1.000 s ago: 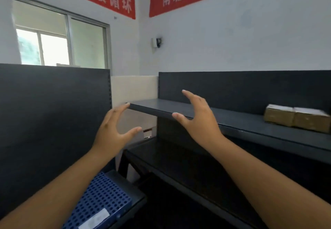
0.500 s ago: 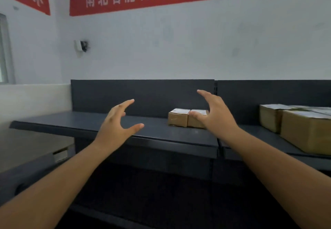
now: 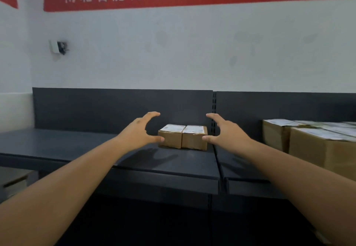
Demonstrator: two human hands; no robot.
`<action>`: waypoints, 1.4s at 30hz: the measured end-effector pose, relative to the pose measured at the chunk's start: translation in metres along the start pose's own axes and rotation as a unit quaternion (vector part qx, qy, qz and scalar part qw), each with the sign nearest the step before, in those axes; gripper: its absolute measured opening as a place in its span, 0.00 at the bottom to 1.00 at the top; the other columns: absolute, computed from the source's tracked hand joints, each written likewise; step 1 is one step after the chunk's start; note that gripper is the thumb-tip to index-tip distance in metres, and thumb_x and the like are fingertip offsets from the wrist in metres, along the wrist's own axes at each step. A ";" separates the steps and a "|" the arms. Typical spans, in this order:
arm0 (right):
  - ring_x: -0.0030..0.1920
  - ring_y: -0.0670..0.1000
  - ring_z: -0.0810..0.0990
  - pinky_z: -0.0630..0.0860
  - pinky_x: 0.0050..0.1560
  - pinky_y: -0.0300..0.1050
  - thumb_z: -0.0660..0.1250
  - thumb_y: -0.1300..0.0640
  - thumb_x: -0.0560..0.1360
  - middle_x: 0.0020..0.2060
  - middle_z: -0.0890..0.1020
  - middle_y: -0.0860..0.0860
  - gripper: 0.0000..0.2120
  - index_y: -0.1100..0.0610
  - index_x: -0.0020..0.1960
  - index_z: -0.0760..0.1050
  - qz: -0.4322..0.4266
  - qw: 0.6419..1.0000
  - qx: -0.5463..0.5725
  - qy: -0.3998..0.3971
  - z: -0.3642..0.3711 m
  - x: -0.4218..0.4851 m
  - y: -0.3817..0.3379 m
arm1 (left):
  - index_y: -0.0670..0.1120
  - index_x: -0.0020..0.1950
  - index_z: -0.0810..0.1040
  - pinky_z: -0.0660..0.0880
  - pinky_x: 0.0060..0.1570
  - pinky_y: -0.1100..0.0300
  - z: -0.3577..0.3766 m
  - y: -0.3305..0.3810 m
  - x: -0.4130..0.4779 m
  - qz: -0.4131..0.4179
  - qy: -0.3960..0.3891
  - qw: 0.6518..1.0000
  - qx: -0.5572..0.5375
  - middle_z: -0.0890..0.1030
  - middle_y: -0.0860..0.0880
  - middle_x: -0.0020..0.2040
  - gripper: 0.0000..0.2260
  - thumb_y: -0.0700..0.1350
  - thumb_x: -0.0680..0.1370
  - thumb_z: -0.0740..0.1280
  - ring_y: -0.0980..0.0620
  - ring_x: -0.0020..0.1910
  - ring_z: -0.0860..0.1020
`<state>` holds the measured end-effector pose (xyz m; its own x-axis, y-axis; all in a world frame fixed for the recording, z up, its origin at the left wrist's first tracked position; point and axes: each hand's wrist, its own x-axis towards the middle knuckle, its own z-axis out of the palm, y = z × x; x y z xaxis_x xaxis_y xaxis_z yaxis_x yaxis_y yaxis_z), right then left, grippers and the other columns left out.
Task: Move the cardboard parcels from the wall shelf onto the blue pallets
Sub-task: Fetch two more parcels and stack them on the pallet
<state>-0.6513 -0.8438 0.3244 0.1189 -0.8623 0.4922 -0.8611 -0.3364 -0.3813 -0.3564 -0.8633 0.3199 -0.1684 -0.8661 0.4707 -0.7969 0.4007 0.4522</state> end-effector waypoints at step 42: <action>0.52 0.44 0.75 0.70 0.46 0.29 0.72 0.58 0.74 0.62 0.78 0.49 0.22 0.48 0.66 0.71 -0.204 0.929 0.306 -0.037 0.063 -0.064 -0.172 | 0.67 0.53 0.70 0.78 0.47 0.61 -0.102 -0.030 -0.231 -0.107 0.299 0.948 -0.009 0.75 0.50 0.63 0.22 0.42 0.73 0.74 0.50 0.56 0.79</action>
<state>-0.4797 -0.7552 0.3092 0.4273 -0.6314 0.6471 -0.2963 -0.7740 -0.5596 -0.2344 -0.6445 0.2752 0.3598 -0.6057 0.7097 -0.7646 0.2445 0.5963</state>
